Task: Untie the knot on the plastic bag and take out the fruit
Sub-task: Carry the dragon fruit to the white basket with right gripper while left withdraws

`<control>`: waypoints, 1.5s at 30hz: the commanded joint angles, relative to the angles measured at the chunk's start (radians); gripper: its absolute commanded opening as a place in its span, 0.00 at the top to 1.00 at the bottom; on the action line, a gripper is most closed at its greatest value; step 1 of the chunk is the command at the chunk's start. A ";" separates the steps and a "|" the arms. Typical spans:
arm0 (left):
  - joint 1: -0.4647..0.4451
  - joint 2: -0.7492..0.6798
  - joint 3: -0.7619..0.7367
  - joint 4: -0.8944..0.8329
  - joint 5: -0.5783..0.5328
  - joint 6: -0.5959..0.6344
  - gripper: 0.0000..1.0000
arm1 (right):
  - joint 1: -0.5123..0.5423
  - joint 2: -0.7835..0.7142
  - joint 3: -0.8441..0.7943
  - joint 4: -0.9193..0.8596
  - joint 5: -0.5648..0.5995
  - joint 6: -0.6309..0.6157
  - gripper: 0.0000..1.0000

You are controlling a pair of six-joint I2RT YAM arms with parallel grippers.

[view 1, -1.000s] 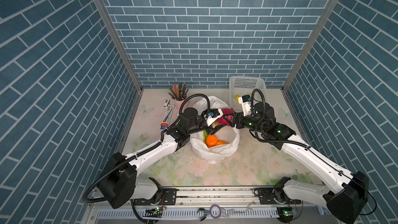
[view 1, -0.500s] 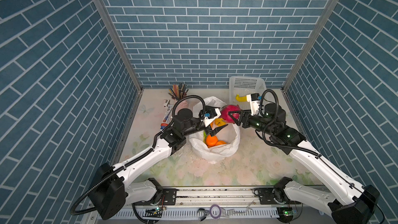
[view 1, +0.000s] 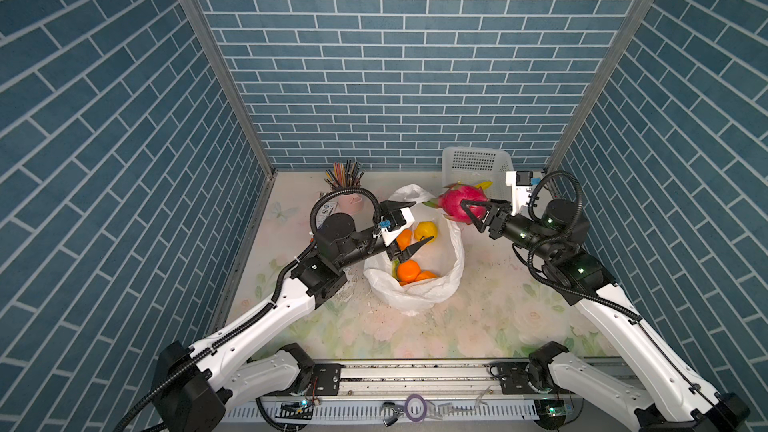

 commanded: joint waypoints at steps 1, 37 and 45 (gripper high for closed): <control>-0.003 -0.011 0.014 -0.025 -0.020 -0.017 0.13 | -0.039 -0.014 0.021 0.141 -0.009 0.051 0.46; -0.005 0.110 0.188 -0.298 -0.165 -0.076 0.13 | -0.538 0.401 0.130 0.149 -0.352 0.063 0.49; -0.028 0.047 0.188 -0.309 -0.069 -0.047 0.13 | -0.539 0.579 0.144 0.187 -0.391 0.060 0.49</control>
